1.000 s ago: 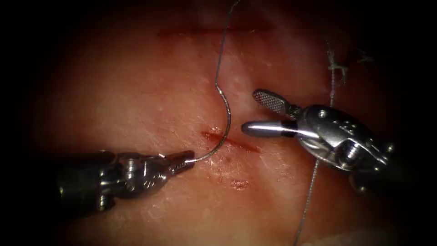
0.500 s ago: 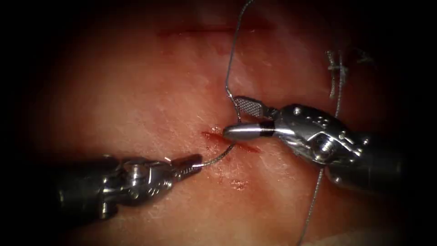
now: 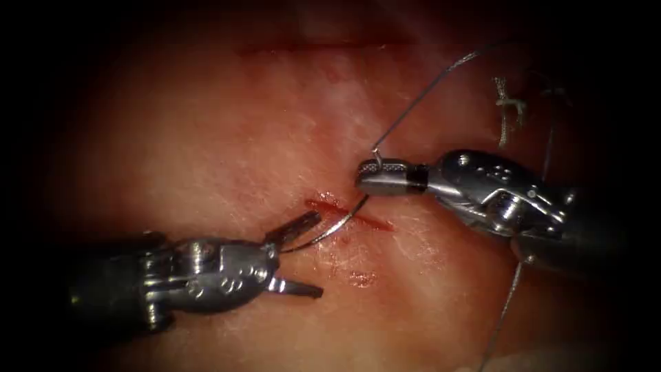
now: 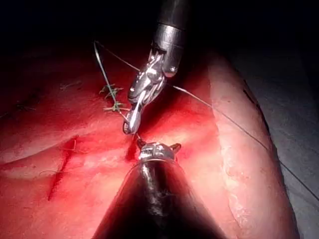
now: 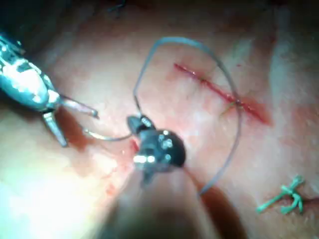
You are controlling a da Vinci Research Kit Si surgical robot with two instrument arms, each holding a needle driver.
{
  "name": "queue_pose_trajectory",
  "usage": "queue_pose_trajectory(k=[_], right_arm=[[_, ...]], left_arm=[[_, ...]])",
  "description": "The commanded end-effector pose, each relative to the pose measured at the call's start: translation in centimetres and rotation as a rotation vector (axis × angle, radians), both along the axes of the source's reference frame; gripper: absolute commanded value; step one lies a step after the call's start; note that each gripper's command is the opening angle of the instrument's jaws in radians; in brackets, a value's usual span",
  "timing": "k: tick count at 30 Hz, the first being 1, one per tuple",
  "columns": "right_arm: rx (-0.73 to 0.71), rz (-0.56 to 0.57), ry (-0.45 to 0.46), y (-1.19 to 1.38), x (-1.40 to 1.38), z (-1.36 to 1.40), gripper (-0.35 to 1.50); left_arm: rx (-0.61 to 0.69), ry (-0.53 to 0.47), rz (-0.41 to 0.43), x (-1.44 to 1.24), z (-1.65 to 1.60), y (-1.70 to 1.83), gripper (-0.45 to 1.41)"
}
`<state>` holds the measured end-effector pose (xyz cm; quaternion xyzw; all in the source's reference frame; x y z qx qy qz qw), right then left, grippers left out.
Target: Wound Closure
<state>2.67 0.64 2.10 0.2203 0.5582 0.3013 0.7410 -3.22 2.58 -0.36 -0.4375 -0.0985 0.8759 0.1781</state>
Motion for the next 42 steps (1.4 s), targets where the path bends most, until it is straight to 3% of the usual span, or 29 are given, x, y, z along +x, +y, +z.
queue_pose_trajectory(k=[1, 4, 10, 22, 31, 42], right_arm=[[-0.030, -0.021, 0.012, 0.00, 0.05, 0.06, -0.35], [-0.104, -0.072, 0.043, -0.01, 0.04, 0.03, -0.35], [-0.246, -0.153, 0.104, 0.00, 0.01, -0.10, -0.35], [-0.497, -0.233, 0.181, 0.06, 0.04, -0.39, -0.35], [-0.765, -0.295, 0.239, 0.02, 0.06, -0.51, -0.35], [-0.860, -0.325, 0.291, -0.06, 0.10, -0.61, -0.35]], left_arm=[[0.071, -0.038, -0.020, -0.06, 0.00, 0.04, 1.03], [0.201, -0.099, -0.044, -0.05, -0.05, 0.12, 1.06], [0.342, -0.109, -0.114, -0.04, 0.09, 0.28, 1.08], [0.479, -0.038, -0.169, -0.15, 0.49, 0.46, 1.01], [0.541, -0.044, -0.168, -0.20, 0.53, 0.43, 0.46], [0.552, -0.045, -0.169, -0.15, 0.61, 0.47, 0.42]])
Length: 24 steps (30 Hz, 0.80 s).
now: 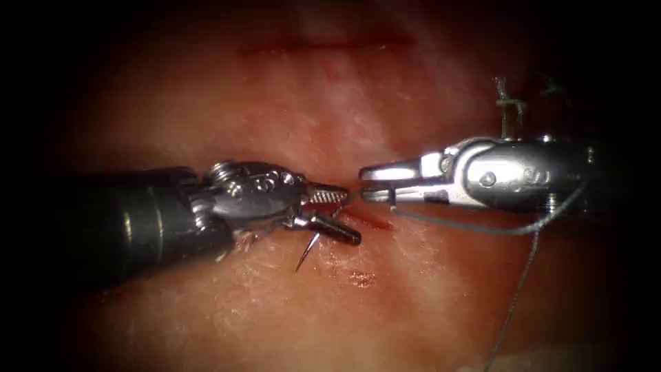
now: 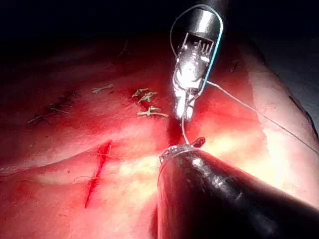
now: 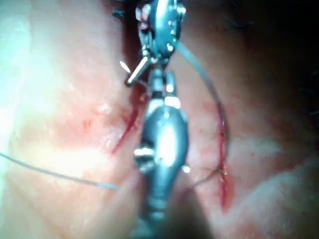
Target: Wound Closure
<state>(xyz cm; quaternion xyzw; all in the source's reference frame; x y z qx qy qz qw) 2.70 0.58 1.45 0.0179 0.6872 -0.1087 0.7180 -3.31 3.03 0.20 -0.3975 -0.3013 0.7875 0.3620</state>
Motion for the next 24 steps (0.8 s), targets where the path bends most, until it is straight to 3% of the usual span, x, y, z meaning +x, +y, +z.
queue_pose_trajectory(k=[1, 9, 10, 11, 13, 19, 20, 21, 22, 23, 24], right_arm=[[-0.007, -0.004, 0.006, 0.00, 0.08, 0.04, -0.35], [-0.052, -0.008, 0.018, 0.01, 0.06, 0.03, -0.35], [-0.052, -0.008, 0.018, 0.01, 0.06, 0.03, -0.35], [-0.057, -0.008, 0.020, 0.01, 0.06, 0.02, -0.35], [-0.057, -0.011, 0.022, 0.01, 0.06, 0.02, -0.35], [0.017, 0.015, -0.022, 0.00, 0.08, 0.02, -0.35], [0.036, 0.036, -0.042, -0.01, 0.08, 0.02, -0.15], [0.081, 0.083, -0.084, -0.01, 0.09, 0.01, 0.27], [0.119, 0.104, -0.107, 0.00, 0.09, 0.00, 0.42], [0.233, 0.161, -0.142, 0.00, 0.10, 0.00, 0.86], [0.307, 0.199, -0.151, -0.01, 0.11, -0.01, 1.10]], left_arm=[[-0.004, -0.002, 0.003, -0.06, 0.05, 0.02, 0.42], [-0.003, -0.008, 0.011, -0.02, 0.05, -0.01, 0.05], [-0.003, -0.006, 0.014, -0.01, 0.05, -0.01, -0.03], [-0.002, -0.002, 0.019, 0.01, 0.05, -0.03, -0.28], [-0.002, -0.002, 0.024, 0.03, 0.05, -0.04, -0.41], [-0.015, 0.005, -0.006, 0.02, -0.01, 0.01, -0.45], [-0.017, -0.004, -0.013, 0.02, -0.01, 0.02, -0.45], [-0.024, -0.022, -0.033, 0.00, -0.01, 0.01, -0.45], [-0.017, -0.028, -0.047, -0.01, -0.01, 0.01, -0.45], [-0.004, -0.049, -0.089, -0.03, 0.00, 0.00, -0.45], [0.007, -0.078, -0.125, -0.04, 0.01, 0.00, -0.45]])
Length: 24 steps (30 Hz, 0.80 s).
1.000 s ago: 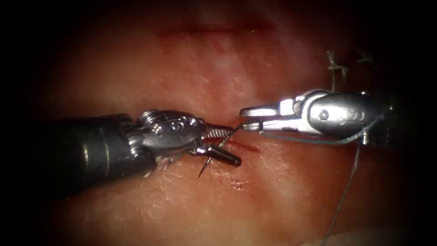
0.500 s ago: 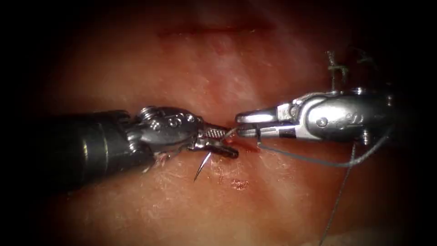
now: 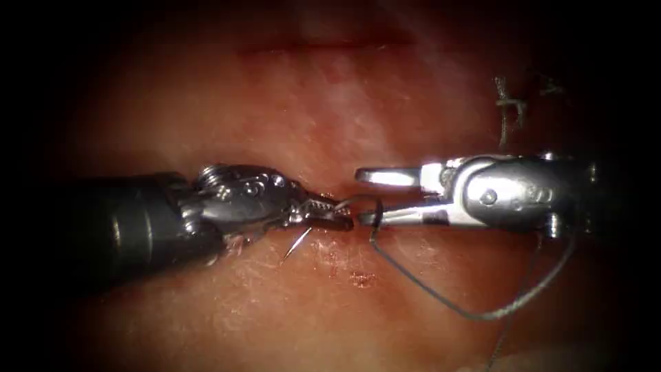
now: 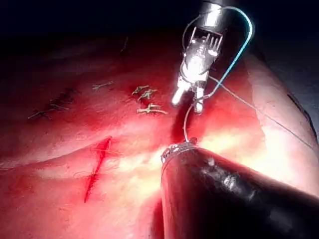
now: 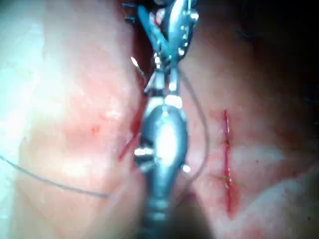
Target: Wound Closure
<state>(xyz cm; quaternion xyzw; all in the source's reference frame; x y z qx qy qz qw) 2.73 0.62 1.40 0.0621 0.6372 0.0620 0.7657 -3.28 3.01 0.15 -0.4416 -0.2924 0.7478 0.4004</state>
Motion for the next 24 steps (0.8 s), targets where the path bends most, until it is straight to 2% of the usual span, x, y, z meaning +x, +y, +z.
queue_pose_trajectory(k=[1, 2, 7, 10, 16, 18, 24], right_arm=[[0.061, 0.029, 0.005, -0.06, 0.08, 0.02, 1.16], [0.096, 0.082, 0.008, -0.09, 0.09, 0.00, 1.21], [0.095, 0.249, -0.020, -0.12, 0.14, -0.04, 1.23], [0.086, 0.380, -0.056, -0.16, 0.16, -0.03, 1.11], [0.075, 0.460, -0.111, -0.19, 0.15, 0.04, 1.03], [0.069, 0.487, -0.120, -0.22, 0.16, 0.05, 0.89], [0.063, 0.535, -0.093, -0.22, 0.17, 0.02, 0.69]], left_arm=[[0.002, -0.024, -0.022, -0.06, 0.06, 0.02, -0.45], [0.012, -0.062, -0.061, -0.06, 0.08, 0.02, -0.45], [0.024, -0.107, -0.108, -0.06, 0.08, 0.02, -0.45], [0.043, -0.158, -0.159, -0.06, 0.07, 0.02, -0.45], [0.043, -0.178, -0.178, -0.06, 0.06, 0.02, -0.45], [0.042, -0.180, -0.181, -0.07, 0.06, 0.01, -0.45], [0.042, -0.178, -0.183, -0.09, 0.05, 0.00, -0.45]])
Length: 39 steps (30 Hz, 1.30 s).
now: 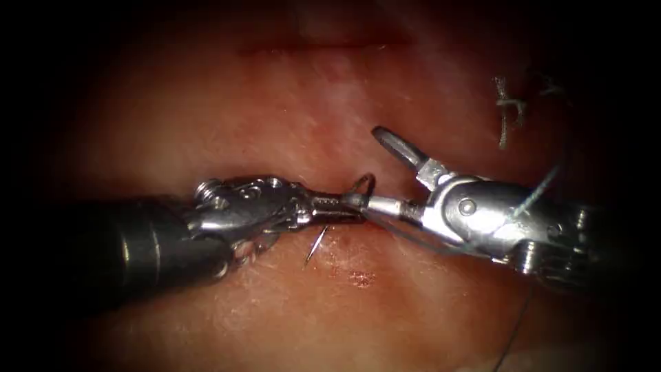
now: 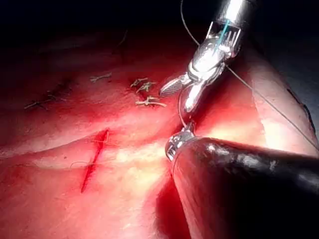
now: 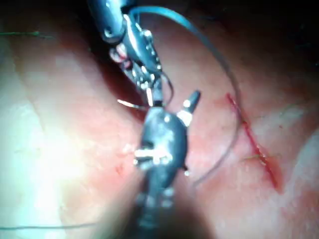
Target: Wound Closure
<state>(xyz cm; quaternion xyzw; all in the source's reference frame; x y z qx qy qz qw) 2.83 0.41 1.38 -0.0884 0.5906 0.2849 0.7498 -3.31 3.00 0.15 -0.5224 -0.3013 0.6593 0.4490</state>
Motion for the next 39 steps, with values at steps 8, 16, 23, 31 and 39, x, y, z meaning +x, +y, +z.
queue_pose_trajectory(k=[8, 16, 23, 31, 39], right_arm=[[-0.012, 0.016, 0.021, -0.03, 0.16, 0.03, 0.21], [-0.053, -0.008, -0.015, -0.07, 0.14, 0.12, -0.35], [-0.116, -0.102, -0.060, 0.00, -0.05, 0.09, -0.35], [-0.258, -0.202, -0.122, 0.12, -0.35, 0.13, -0.35], [-0.352, -0.230, -0.165, 0.09, -0.31, 0.46, -0.35]], left_arm=[[-0.001, 0.001, -0.001, -0.07, 0.04, 0.00, -0.45], [0.000, -0.003, -0.006, -0.08, 0.00, -0.01, -0.45], [0.006, -0.008, -0.005, -0.15, -0.04, 0.04, 0.44], [-0.033, -0.007, 0.009, -0.17, -0.08, 0.10, 1.21], [-0.123, 0.052, 0.088, -0.12, 0.05, -0.07, 1.11]])
